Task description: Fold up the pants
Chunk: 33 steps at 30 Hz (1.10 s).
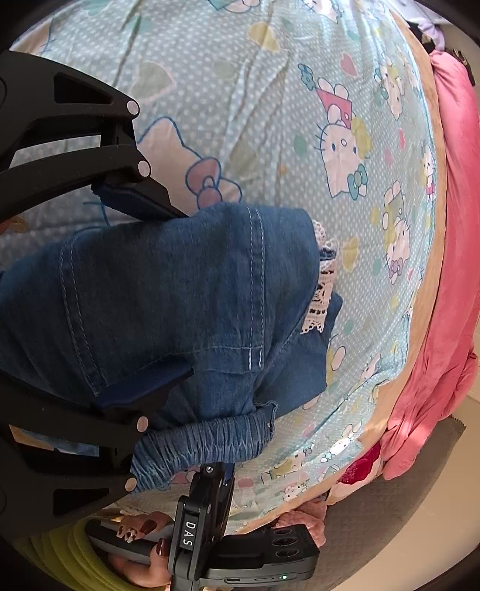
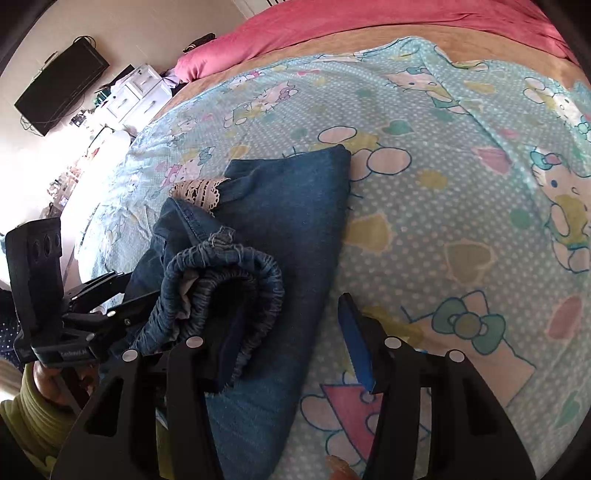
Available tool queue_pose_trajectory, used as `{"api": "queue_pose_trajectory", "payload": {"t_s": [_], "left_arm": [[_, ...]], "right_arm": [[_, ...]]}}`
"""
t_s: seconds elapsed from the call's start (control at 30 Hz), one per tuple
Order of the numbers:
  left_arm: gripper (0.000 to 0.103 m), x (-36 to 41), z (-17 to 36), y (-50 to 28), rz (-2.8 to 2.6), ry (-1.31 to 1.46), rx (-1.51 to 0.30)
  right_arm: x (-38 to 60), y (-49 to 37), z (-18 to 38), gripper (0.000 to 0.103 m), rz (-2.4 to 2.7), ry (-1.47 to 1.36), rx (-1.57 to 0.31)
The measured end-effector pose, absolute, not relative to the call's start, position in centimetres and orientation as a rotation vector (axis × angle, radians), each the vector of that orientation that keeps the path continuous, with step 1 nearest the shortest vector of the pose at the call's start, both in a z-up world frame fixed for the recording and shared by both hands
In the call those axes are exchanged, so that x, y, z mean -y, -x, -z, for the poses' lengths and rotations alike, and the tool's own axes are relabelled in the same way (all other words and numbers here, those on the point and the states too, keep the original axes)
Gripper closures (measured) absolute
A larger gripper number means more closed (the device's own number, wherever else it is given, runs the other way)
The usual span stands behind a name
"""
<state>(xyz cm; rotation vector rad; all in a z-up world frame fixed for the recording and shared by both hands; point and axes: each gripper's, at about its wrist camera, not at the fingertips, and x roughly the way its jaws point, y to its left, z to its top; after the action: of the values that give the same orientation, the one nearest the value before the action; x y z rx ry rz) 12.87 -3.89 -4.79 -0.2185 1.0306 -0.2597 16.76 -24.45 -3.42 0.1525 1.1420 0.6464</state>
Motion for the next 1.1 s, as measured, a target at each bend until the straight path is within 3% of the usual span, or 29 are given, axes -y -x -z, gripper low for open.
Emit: {"api": "queue_pose_trajectory", "payload": {"t_s": [0.03, 0.1, 0.13, 0.17, 0.23, 0.73, 1.1], "left_arm": [[0.042, 4.0, 4.8, -12.9, 0.259, 0.219, -1.028], [0.059, 4.2, 4.7, -12.9, 0.256, 0.211, -1.020], [0.063, 4.4, 4.6, -12.9, 0.252, 0.199, -1.018], [0.071, 4.8, 4.4, -12.7, 0.244, 0.169, -1.015], [0.078, 5.4, 3.8, -12.5, 0.237, 0.129, -0.994], [0.079, 4.3, -0.9, -15.2, 0.199, 0.120, -0.874], [0.079, 3.0, -1.1, -18.8, 0.169, 0.145, -0.849]], "right_arm": [[24.3, -16.8, 3.5, 0.052, -0.654, -0.153, -1.137], [23.8, -16.8, 3.6, 0.062, -0.675, -0.142, -1.122], [23.6, -16.7, 3.6, 0.079, -0.693, -0.137, -1.114], [23.3, -16.5, 3.4, 0.086, -0.715, -0.137, -1.105], [22.7, -16.0, 2.6, 0.089, -0.718, -0.094, -1.066], [19.8, -18.4, -3.4, 0.090, -0.736, -0.005, -0.858], [18.7, -22.1, -3.0, 0.090, -0.699, 0.001, -0.850]]}}
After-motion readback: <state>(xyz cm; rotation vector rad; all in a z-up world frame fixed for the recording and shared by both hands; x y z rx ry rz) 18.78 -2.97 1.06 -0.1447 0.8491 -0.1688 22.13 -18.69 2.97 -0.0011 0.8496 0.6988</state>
